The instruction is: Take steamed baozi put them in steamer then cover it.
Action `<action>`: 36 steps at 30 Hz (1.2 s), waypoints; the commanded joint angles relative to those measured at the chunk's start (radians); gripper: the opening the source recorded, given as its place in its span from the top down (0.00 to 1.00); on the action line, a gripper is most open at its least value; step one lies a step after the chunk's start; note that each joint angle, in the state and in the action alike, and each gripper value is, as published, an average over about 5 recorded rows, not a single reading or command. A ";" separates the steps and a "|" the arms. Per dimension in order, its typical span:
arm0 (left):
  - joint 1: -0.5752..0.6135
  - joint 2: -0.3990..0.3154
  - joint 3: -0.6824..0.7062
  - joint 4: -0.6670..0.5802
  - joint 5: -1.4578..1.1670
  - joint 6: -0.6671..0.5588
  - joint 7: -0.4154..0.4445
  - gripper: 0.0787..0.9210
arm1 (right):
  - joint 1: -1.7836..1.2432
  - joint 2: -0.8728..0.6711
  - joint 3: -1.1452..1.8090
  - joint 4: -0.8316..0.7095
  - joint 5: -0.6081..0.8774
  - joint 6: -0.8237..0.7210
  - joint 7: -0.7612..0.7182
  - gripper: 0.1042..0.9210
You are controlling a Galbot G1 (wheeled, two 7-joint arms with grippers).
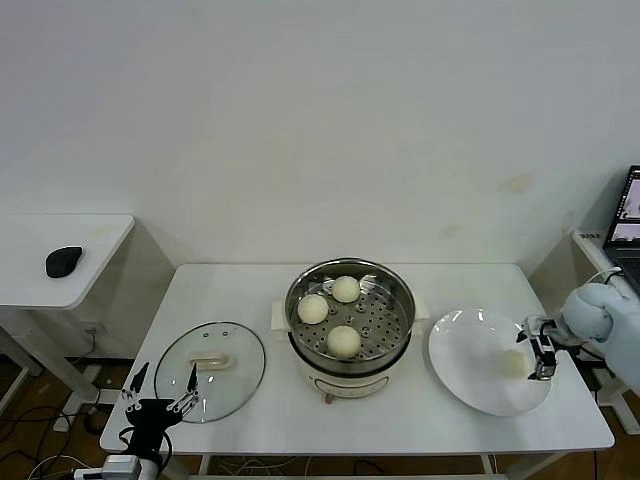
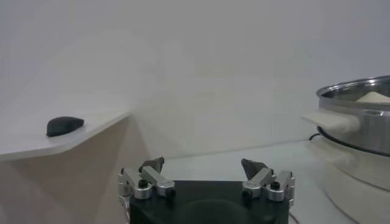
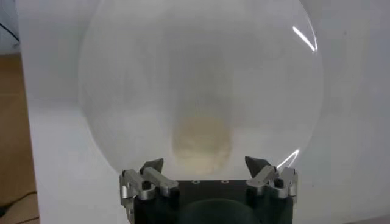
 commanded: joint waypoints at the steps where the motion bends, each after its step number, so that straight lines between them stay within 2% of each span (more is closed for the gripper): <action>1: 0.002 -0.002 -0.001 0.001 -0.001 0.000 0.000 0.12 | -0.039 0.071 0.035 -0.066 -0.024 -0.010 0.005 0.12; 4: 0.001 -0.003 0.000 0.003 -0.001 -0.001 0.000 0.12 | -0.040 0.066 0.034 -0.066 -0.025 -0.016 0.002 0.16; 11: 0.000 -0.003 0.002 0.001 0.000 -0.001 0.000 0.12 | -0.029 0.051 0.035 -0.040 -0.010 -0.021 0.000 0.33; 17: -0.001 -0.001 0.007 0.001 0.001 0.000 0.000 0.12 | 0.093 -0.027 -0.059 0.055 0.079 -0.072 -0.012 0.43; 27: -0.014 0.013 0.022 -0.006 -0.014 0.008 0.001 0.12 | 0.588 -0.107 -0.388 0.237 0.339 -0.163 -0.027 0.44; 32: -0.019 0.014 0.029 -0.012 -0.018 0.008 0.002 0.12 | 0.931 -0.049 -0.638 0.305 0.476 -0.207 -0.016 0.43; 36: -0.022 0.015 0.030 -0.025 -0.026 0.009 0.002 0.12 | 1.096 0.052 -0.771 0.347 0.606 -0.249 0.012 0.43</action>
